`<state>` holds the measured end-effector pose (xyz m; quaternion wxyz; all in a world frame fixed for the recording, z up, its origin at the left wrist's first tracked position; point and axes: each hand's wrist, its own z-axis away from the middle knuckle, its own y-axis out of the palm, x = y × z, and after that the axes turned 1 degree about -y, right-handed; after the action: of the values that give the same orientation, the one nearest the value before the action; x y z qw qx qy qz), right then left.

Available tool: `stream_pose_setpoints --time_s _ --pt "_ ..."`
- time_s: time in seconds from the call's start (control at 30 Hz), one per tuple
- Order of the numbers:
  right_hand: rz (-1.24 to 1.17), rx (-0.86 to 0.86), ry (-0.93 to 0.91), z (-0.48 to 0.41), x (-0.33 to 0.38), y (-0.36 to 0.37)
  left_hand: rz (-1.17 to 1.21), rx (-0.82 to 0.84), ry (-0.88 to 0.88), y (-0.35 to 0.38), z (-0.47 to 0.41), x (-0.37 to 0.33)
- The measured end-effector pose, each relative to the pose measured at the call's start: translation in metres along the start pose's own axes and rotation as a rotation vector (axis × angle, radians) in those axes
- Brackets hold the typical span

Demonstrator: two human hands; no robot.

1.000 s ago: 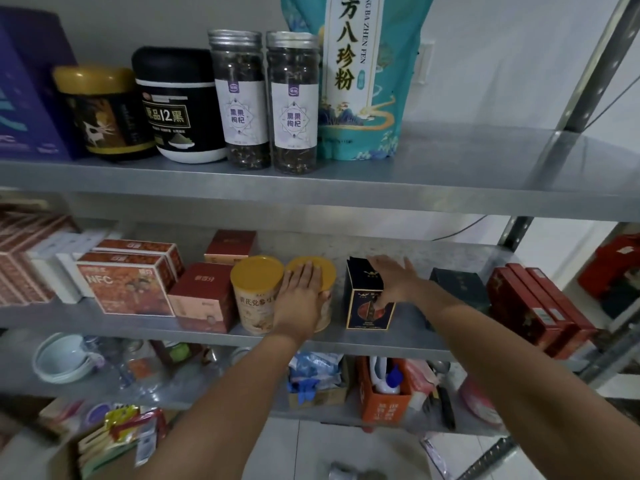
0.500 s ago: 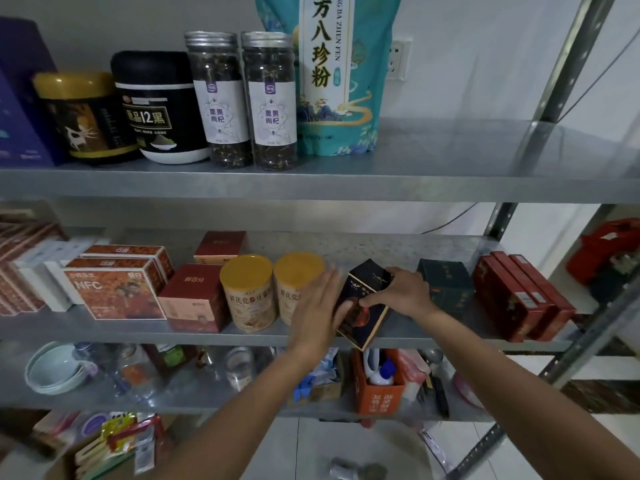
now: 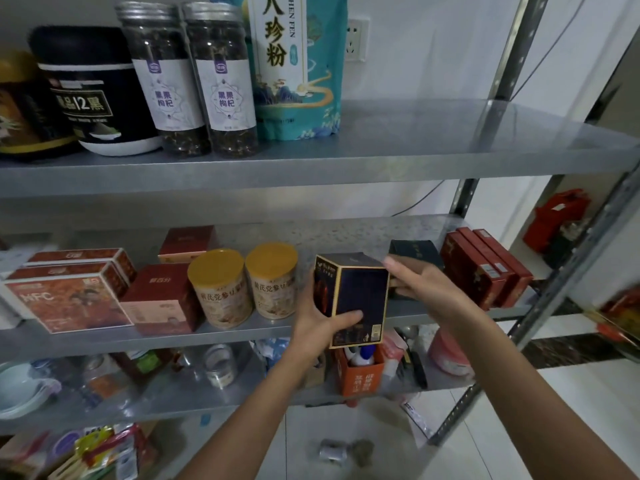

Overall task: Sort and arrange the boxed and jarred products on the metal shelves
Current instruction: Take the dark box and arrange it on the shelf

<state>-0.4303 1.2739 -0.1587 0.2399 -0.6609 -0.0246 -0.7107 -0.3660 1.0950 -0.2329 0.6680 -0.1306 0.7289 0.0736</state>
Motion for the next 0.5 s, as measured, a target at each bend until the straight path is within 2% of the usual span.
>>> stream_pose_setpoints --time_s 0.13,0.23,0.33,0.43,0.5 --pt "-0.061 0.212 0.001 0.018 -0.029 -0.003 0.28 0.183 -0.09 -0.013 0.013 -0.005" --pt "-0.244 0.308 -0.027 0.024 -0.037 0.012 0.354 0.291 -0.128 -0.015 0.019 -0.009" --pt "-0.31 0.144 -0.102 0.029 -0.041 0.023 0.28 0.329 -0.156 -0.022 0.017 -0.018" --pt "-0.048 -0.135 -0.25 0.033 -0.048 0.035 0.15 0.236 -0.15 -0.033 0.011 -0.027" --pt "0.131 -0.239 -0.359 0.037 -0.053 0.043 0.141 0.183 -0.093 -0.041 0.008 -0.039"
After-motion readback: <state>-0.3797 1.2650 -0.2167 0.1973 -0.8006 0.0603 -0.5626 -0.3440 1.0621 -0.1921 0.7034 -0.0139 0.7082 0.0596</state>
